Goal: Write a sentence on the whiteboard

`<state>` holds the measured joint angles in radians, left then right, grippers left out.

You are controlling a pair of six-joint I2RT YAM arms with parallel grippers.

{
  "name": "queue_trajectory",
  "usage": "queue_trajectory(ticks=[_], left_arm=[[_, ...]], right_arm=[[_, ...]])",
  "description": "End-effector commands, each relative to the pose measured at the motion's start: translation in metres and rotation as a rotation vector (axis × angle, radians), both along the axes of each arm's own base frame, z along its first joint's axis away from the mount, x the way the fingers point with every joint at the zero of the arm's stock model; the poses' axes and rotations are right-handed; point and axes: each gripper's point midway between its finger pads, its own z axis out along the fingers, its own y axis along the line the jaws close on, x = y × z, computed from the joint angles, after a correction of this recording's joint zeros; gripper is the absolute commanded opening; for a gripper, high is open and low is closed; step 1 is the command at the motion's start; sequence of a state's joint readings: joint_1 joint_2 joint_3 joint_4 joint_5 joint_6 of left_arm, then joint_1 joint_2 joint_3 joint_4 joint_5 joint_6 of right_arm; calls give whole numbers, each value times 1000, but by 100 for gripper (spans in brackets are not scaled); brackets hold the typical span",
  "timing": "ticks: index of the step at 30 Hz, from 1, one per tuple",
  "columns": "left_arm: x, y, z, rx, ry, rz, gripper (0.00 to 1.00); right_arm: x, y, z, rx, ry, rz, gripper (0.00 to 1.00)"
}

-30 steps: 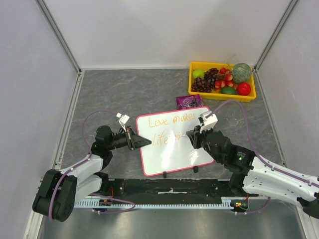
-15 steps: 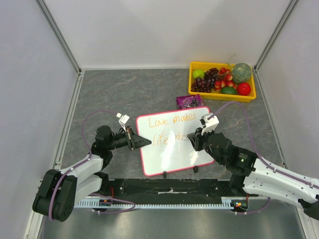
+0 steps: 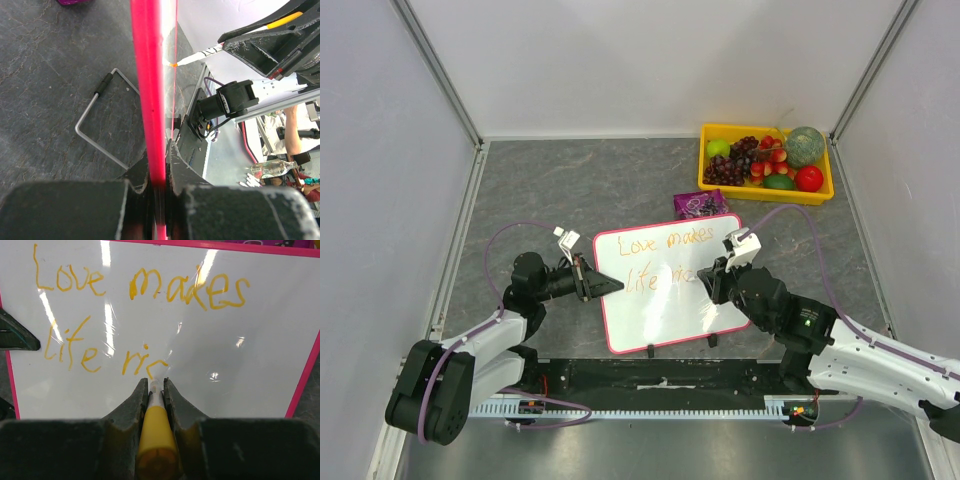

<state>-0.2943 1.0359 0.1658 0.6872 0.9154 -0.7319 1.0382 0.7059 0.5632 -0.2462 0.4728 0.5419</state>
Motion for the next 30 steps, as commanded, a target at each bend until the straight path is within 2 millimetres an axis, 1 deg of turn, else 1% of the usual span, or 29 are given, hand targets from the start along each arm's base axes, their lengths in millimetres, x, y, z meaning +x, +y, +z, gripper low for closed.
queue_trajectory(ticks=[1,7,15,22,26,30], left_arm=[[10,6,-24,108,-91,35,2],[10,7,-24,108,-91,36,2],[10,6,-23,106,-95,34,2],[9,6,-23,104,-94,35,2],[10,7,-23,104,-94,36,2],[9,7,-23,106,-95,34,2]], right_arm=[[7,-12,1,-65,-13,-53,0],[9,-11,18,-54,-33,-55,0],[10,-15,56,11,-90,-66,0],[17,-17,70,-20,-137,-86,0],[21,-11,78,-17,-156,-61,0],[22,-1,83,3,-164,-11,0]])
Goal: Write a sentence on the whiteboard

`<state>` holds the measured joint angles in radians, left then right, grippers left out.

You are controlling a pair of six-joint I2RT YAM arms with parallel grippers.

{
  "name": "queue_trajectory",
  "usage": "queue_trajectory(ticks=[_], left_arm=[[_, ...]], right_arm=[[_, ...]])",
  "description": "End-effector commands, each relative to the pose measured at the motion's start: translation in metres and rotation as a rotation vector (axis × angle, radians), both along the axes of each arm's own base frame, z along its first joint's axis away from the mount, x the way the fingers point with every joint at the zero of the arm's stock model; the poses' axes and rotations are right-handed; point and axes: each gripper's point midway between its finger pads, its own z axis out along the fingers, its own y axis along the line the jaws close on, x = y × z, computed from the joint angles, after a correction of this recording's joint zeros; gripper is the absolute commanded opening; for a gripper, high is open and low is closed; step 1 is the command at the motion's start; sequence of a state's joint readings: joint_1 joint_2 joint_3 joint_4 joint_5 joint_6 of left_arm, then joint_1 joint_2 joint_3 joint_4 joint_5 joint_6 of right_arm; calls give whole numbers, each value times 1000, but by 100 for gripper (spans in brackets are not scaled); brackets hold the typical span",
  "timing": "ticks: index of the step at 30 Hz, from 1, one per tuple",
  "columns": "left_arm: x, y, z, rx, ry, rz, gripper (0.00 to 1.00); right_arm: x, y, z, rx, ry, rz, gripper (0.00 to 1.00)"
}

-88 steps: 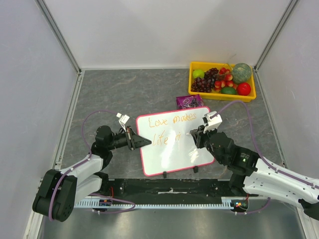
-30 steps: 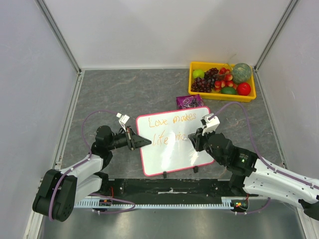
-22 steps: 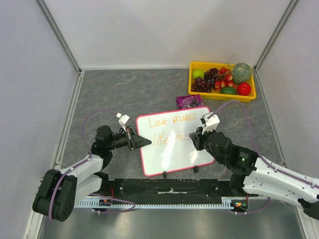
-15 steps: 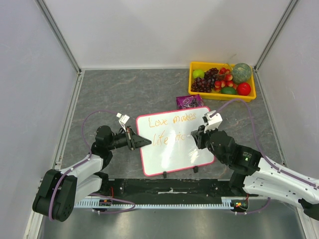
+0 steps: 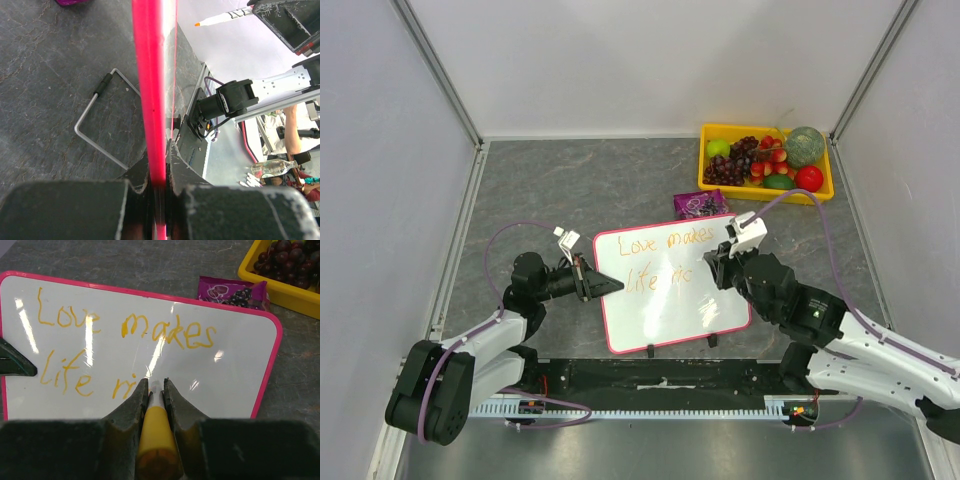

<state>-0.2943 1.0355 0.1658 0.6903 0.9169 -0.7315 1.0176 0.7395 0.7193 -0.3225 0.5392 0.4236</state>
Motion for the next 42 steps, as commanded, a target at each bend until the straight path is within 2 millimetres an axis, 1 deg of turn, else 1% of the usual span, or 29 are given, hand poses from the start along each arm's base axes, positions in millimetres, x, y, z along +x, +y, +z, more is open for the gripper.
queue_trajectory(ticks=[1,5,8,12,17,22,27,31,35,37,42], left_arm=[[9,7,-23,107,-91,36,2],[10,7,-23,107,-93,36,2],[9,7,-24,107,-90,35,2],[9,6,-23,106,-93,33,2],[9,7,-24,107,-91,34,2],[9,7,-24,107,-91,34,2],[9,6,-23,106,-91,35,2],[9,6,-24,107,-90,33,2],[10,6,-24,108,-90,34,2],[10,6,-24,108,-89,33,2],[10,6,-25,109,-84,36,2]], right_arm=[[7,13,38,77,-69,49,0],[11,19,44,91,-74,92,0],[16,22,45,104,-61,131,0],[20,25,42,131,-34,185,0],[25,19,33,170,9,220,0],[28,4,23,181,17,164,0],[29,4,4,179,42,147,0],[29,7,3,187,43,160,0],[29,3,-4,182,51,143,0],[31,-3,-7,180,47,106,0],[29,-10,1,201,23,80,0]])
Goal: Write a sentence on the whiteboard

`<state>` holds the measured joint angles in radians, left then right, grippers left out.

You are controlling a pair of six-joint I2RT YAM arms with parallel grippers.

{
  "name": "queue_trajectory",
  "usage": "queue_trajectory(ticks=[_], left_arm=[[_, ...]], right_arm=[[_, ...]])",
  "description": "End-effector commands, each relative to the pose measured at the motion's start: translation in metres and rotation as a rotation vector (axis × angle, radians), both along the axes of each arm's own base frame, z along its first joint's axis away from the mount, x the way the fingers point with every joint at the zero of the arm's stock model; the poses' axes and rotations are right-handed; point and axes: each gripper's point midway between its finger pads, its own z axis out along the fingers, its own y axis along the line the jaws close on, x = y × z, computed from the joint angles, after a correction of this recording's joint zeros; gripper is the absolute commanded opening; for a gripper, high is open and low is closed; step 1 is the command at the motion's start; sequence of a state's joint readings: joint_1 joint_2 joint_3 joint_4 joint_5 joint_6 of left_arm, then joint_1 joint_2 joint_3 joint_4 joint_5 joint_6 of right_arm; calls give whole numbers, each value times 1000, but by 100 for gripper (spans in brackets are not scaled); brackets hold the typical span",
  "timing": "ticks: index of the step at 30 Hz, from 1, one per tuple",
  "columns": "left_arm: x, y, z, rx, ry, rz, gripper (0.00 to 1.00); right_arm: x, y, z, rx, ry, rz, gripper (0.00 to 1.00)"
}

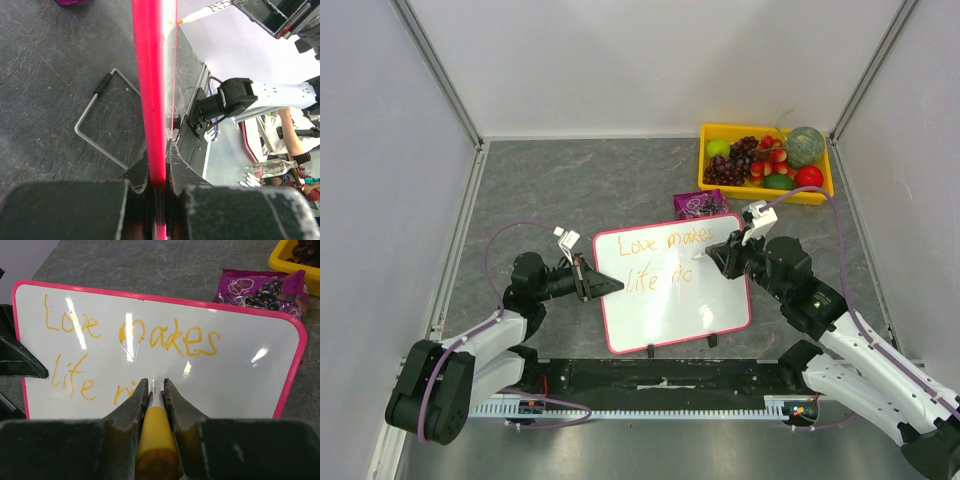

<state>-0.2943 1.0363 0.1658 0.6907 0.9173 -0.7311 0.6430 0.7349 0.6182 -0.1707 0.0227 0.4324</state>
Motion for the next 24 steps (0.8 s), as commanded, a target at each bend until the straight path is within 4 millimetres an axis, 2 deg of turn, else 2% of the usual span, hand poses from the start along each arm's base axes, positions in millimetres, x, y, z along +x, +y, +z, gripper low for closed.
queue_trajectory(ticks=[1,14,24], left_arm=[[10,6,-25,108,-81,35,2],[10,6,-24,106,-83,31,2],[10,6,-24,106,-83,31,2]], right_arm=[[4,-6,20,50,-58,-45,0],[9,-12,6,21,-43,-84,0],[5,-15,-17,-10,0,-89,0]])
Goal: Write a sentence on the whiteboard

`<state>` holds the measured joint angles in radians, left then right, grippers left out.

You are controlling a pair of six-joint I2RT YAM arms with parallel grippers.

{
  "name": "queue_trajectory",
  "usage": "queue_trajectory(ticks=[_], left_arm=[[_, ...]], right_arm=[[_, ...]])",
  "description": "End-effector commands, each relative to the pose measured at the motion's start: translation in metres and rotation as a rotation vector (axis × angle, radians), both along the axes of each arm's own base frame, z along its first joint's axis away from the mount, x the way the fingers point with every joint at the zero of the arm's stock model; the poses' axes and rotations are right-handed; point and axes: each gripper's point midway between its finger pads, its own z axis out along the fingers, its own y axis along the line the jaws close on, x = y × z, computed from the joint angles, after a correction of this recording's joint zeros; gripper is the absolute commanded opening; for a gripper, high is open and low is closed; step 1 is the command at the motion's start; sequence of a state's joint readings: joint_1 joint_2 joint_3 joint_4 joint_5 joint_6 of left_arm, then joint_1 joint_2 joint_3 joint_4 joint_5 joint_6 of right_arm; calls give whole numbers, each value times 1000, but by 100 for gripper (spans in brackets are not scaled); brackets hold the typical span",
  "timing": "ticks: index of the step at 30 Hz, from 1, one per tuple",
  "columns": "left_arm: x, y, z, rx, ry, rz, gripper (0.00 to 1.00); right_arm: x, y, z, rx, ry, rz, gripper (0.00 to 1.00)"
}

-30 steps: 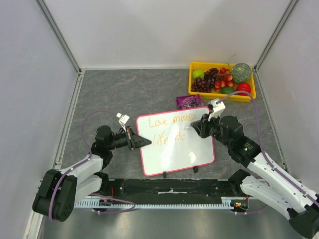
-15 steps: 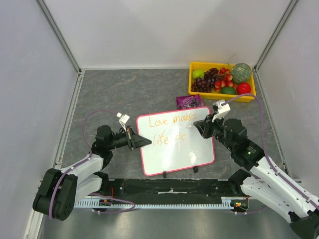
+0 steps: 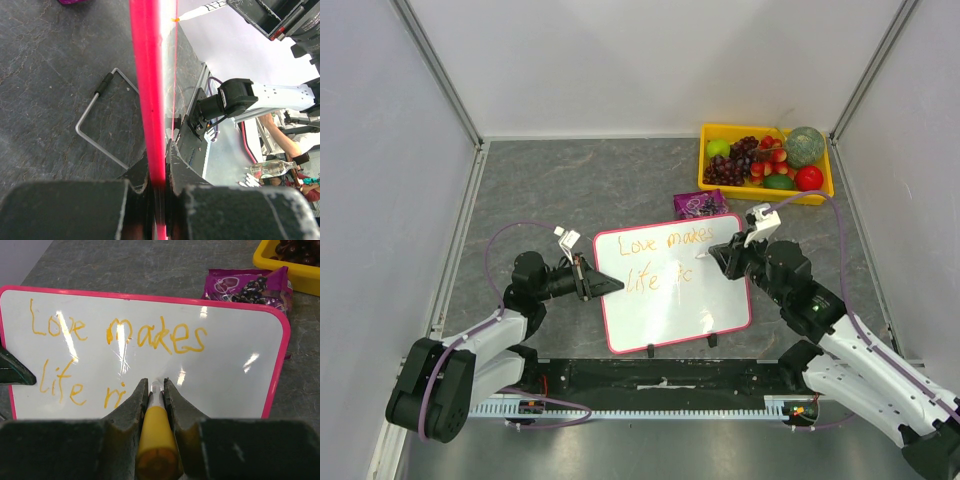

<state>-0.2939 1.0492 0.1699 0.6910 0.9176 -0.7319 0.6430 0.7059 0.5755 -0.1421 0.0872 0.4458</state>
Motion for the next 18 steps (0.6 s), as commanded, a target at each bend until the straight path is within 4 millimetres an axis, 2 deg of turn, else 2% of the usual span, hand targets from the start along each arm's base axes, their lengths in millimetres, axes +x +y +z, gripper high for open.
queue_trajectory(ticks=[1,18], left_arm=[[9,6,-23,103,-96,30,2],[9,6,-23,105,-93,33,2]], right_arm=[[0,-6,-13,-19,19,-25,0],[-17,-11,-36,-40,95,1,0]])
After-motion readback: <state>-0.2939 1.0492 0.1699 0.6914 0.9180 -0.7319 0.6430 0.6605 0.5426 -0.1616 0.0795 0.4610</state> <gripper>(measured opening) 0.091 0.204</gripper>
